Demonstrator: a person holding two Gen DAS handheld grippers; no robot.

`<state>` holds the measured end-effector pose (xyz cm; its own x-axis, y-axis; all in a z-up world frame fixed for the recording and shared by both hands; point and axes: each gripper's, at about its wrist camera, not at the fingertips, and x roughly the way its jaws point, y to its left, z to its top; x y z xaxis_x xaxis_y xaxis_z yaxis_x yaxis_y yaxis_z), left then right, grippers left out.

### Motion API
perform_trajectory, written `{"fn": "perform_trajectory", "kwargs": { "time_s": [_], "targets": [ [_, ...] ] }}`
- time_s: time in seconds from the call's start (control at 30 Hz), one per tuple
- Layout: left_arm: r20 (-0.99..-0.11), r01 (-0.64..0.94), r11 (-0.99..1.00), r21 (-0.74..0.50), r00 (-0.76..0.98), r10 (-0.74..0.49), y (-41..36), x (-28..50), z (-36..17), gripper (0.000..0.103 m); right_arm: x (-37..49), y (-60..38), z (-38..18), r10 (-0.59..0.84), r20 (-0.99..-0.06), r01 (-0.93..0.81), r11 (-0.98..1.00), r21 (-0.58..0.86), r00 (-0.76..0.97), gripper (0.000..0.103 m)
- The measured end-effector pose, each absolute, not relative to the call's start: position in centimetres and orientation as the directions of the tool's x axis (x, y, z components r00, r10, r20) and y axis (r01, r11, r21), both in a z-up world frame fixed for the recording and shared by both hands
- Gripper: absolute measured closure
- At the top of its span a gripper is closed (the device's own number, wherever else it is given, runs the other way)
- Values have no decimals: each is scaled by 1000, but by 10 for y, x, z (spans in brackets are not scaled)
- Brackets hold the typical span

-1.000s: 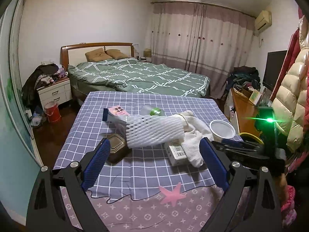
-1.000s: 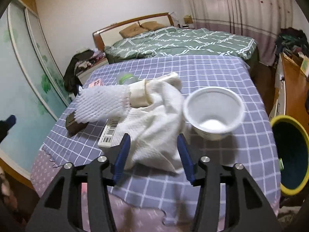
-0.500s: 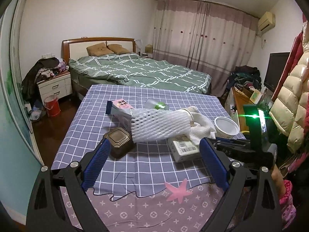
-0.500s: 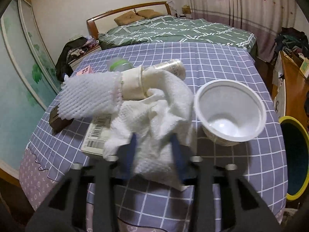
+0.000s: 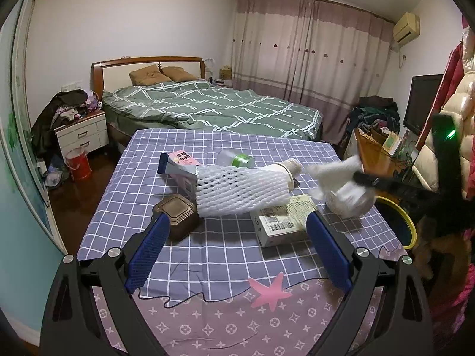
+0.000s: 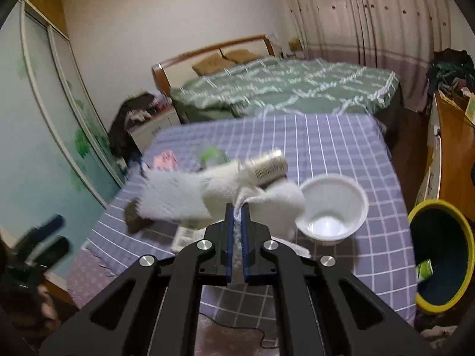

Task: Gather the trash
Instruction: 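Carry the tissue with the right gripper over the bin and release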

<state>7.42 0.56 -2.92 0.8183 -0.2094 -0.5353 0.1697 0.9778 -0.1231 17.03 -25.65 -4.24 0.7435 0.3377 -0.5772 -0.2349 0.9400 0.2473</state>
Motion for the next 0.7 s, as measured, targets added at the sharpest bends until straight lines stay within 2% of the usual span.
{"fn": "perform_trajectory", "kwargs": {
  "time_s": [0.2,0.37,0.5,0.7],
  "targets": [
    [-538,183,976,-118,815,-218,1,73,-31,11,148,-272,-7,336,-509,-245,940,238,793,98],
    [-540,186,976,-113,813,-217,-1,73,-31,11,135,-308,5,272,-488,-177,956,232,830,98],
    [-546,189,975,-114,808,-220,-3,73,-32,11,132,-346,-1,172,-512,-71,975,210,842,98],
    [-555,208,972,-107,799,-232,-14,77,-36,11,144,-416,-34,5,-596,136,972,192,803,98]
  ]
}}
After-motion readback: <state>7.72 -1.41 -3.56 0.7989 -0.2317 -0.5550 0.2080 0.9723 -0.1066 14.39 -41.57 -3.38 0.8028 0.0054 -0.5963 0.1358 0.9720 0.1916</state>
